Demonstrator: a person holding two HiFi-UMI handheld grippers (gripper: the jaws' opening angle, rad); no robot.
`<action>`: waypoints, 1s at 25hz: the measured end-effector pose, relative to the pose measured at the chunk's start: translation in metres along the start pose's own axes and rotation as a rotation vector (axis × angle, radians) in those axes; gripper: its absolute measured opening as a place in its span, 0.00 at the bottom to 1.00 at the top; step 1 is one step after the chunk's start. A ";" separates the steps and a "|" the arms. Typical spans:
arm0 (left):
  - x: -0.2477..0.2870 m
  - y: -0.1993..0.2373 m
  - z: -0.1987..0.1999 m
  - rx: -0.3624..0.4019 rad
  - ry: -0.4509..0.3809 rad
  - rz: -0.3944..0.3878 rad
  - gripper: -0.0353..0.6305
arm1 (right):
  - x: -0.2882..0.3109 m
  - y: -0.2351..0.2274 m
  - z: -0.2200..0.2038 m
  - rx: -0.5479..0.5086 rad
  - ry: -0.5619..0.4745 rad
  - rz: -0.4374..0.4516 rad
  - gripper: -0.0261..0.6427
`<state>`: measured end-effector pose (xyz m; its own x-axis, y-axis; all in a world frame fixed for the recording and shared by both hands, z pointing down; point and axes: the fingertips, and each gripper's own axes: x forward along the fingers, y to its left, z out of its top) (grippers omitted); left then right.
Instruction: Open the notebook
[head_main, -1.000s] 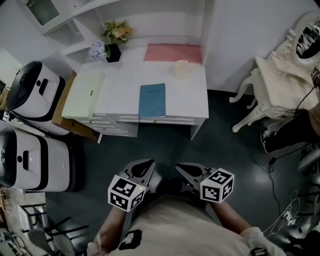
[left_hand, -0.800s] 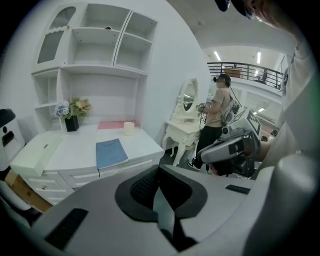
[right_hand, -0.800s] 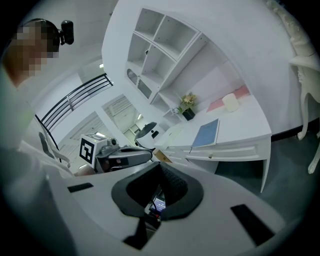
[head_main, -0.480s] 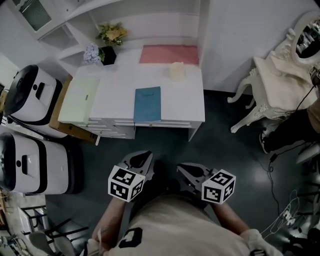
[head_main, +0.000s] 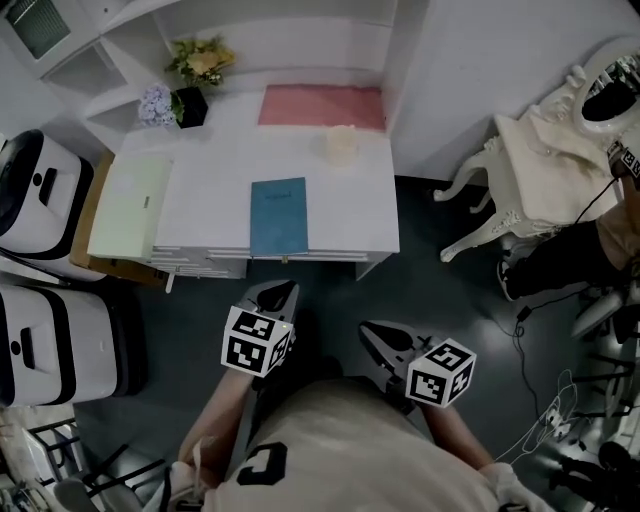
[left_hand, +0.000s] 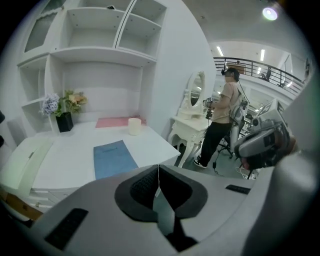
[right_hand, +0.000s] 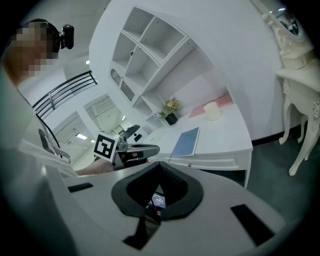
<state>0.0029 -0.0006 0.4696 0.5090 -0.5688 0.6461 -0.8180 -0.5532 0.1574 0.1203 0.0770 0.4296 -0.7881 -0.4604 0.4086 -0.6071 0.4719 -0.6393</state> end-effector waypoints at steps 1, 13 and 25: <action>0.008 0.007 0.002 0.007 0.002 0.006 0.08 | 0.004 -0.002 0.003 -0.003 0.005 -0.008 0.06; 0.097 0.057 -0.004 0.158 0.169 -0.082 0.37 | 0.059 -0.010 0.039 -0.012 0.038 -0.091 0.06; 0.168 0.081 -0.002 0.284 0.285 -0.002 0.58 | 0.090 -0.011 0.054 0.009 0.041 -0.084 0.06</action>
<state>0.0218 -0.1400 0.5924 0.3833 -0.3983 0.8334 -0.6900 -0.7233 -0.0283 0.0614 -0.0103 0.4378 -0.7383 -0.4666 0.4869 -0.6702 0.4265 -0.6074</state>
